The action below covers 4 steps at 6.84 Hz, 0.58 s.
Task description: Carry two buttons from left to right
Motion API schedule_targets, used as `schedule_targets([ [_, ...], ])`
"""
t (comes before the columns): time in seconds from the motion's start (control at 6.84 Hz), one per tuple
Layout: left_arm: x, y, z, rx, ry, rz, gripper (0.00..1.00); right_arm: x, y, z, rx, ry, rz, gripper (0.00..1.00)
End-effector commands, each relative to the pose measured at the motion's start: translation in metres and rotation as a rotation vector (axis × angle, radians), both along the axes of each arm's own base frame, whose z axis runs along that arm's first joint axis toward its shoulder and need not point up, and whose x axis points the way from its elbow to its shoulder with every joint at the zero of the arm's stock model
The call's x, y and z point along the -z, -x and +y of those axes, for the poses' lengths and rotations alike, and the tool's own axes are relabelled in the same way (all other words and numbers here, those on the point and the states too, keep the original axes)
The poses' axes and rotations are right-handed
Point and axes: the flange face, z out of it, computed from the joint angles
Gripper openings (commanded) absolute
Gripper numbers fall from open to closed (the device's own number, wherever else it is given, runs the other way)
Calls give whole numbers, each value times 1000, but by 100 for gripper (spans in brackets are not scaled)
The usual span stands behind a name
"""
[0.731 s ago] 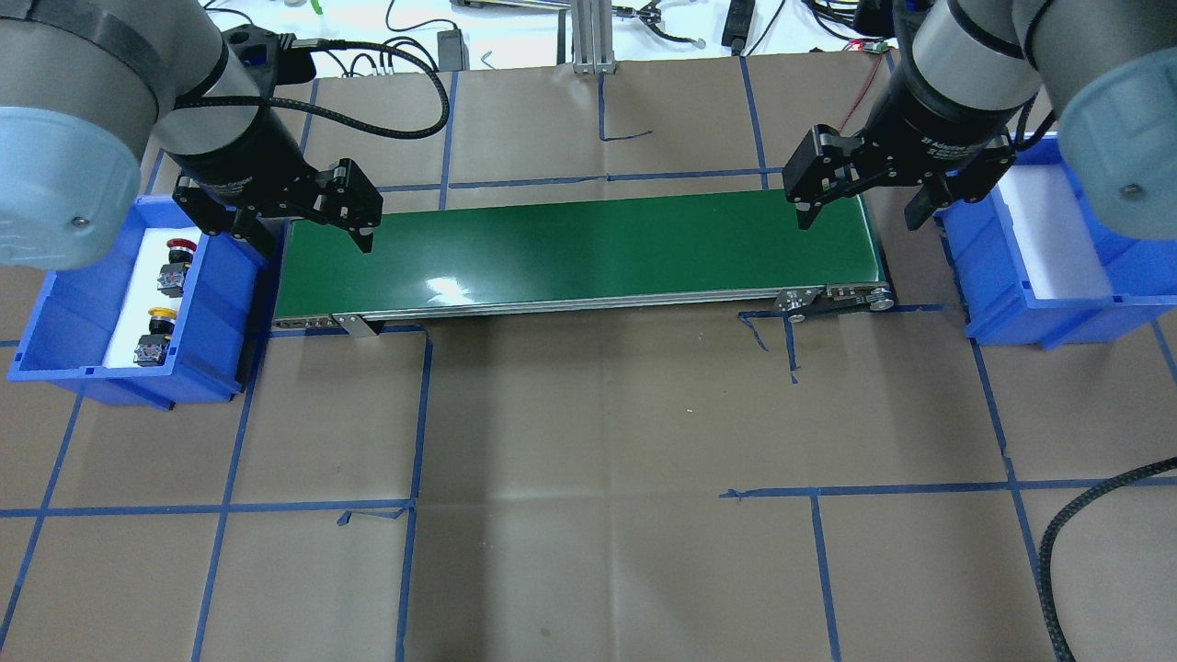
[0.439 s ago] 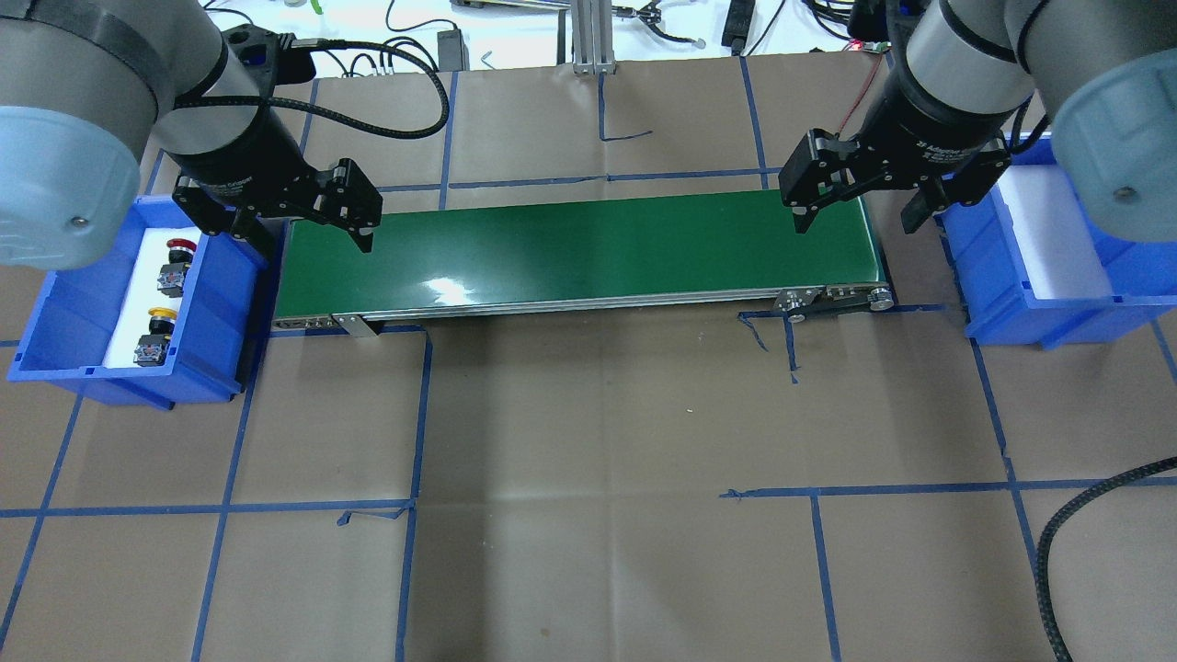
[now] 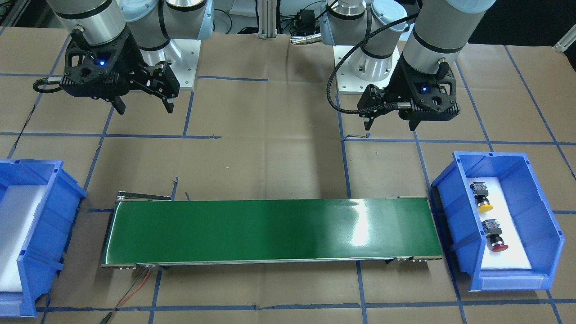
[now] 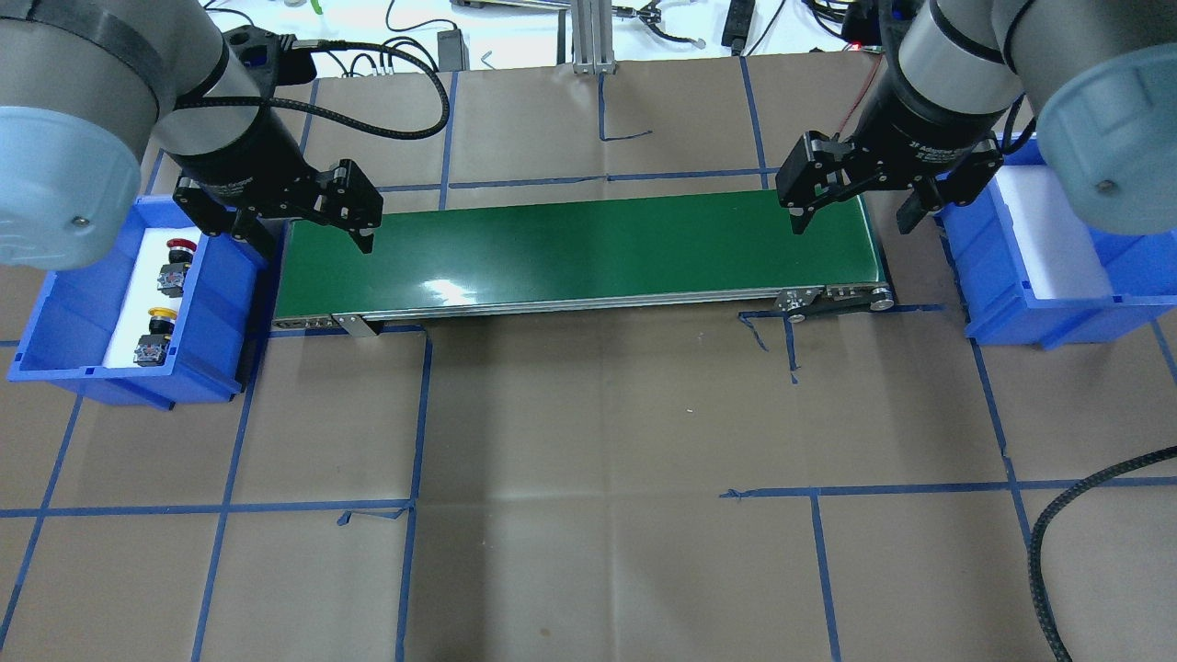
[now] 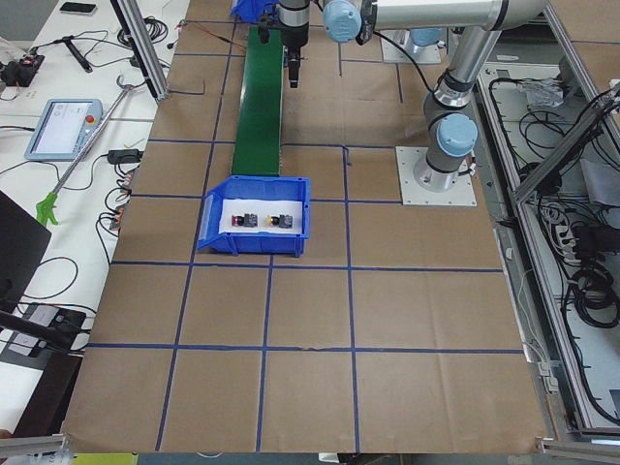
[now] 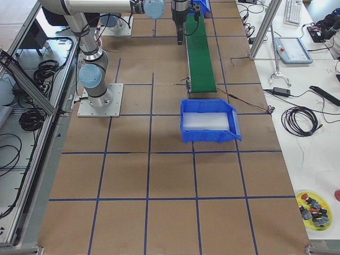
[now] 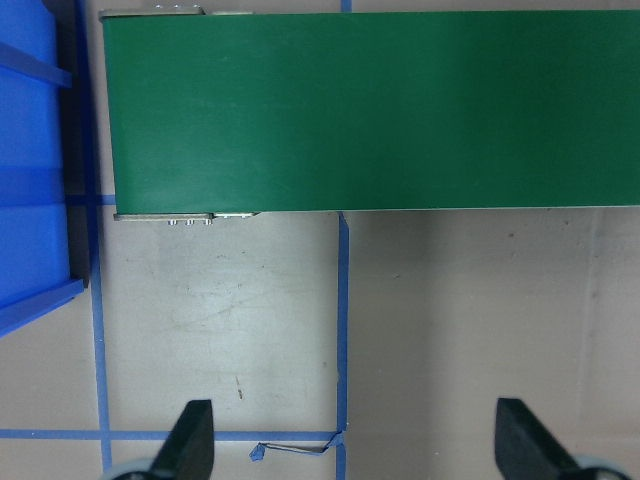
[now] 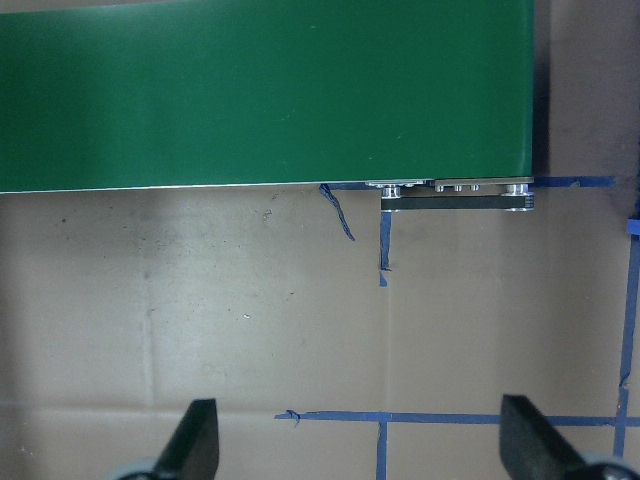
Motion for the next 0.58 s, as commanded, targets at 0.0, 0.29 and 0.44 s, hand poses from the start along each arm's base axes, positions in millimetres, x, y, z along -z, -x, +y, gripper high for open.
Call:
schedule_targets([
  [0.0, -1, -2, 1, 0, 3, -1, 100, 1, 0, 0, 2, -4, 0, 100],
  [0.29, -1, -12, -4, 13, 7, -4, 100, 5, 0, -3, 4, -9, -5, 100],
  [0.44, -3, -31, -10, 60, 14, -8, 100, 18, 1, -6, 11, -52, -4, 100],
])
